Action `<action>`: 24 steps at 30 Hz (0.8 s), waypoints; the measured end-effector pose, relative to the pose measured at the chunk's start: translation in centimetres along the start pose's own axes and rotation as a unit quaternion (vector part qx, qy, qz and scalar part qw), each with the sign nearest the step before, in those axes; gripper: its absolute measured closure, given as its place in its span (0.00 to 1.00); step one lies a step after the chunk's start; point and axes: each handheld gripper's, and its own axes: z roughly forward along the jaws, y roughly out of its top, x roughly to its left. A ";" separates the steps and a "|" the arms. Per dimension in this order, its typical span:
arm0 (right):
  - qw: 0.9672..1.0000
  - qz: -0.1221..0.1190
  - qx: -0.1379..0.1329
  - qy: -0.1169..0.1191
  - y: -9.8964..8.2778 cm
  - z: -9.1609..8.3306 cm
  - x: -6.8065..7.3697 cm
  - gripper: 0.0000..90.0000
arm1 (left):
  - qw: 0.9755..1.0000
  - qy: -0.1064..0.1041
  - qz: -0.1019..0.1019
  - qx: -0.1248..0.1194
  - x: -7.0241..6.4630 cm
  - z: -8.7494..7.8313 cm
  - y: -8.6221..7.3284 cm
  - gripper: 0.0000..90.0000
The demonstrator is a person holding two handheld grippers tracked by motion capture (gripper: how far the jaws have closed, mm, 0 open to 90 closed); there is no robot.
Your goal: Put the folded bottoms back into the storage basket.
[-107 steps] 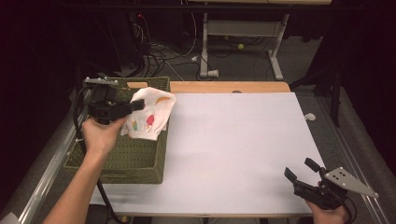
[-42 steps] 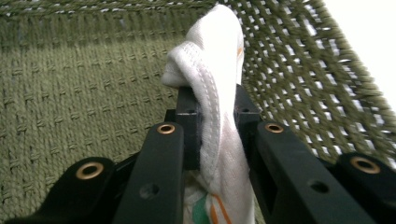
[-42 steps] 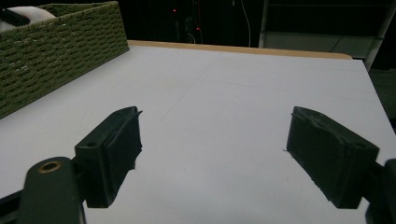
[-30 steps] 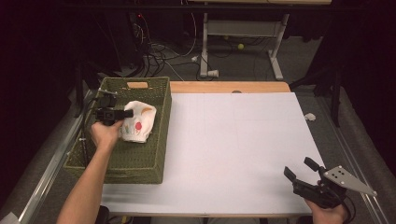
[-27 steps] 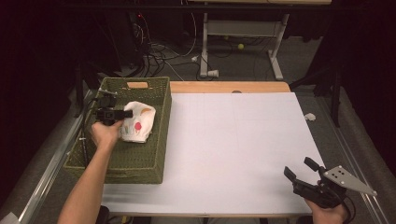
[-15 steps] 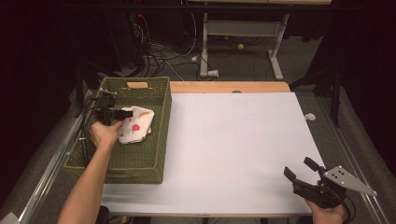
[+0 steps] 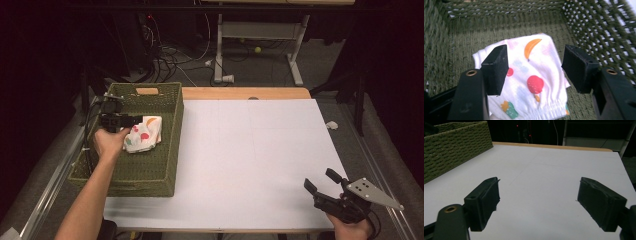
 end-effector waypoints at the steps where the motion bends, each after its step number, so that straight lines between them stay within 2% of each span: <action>1: 1.000 0.000 0.000 0.000 0.0 0.0 0.0 0.21 | 1.000 -0.001 0.002 -0.002 -0.1 -0.1 0.0 0.41; 7: 1.000 0.001 -0.001 0.000 0.0 0.0 0.0 0.21 | 1.000 -0.017 0.019 -0.015 -0.9 -0.7 -0.3 0.41; 19: 1.000 0.006 -0.003 0.001 0.0 -0.1 0.0 0.21 | 0.998 -0.041 0.026 -0.050 -1.5 -2.4 -0.6 0.41; 24: 1.000 0.007 -0.004 0.001 0.0 -0.1 0.0 0.21 | 0.997 -0.046 0.028 -0.056 -1.6 -3.1 -0.8 0.41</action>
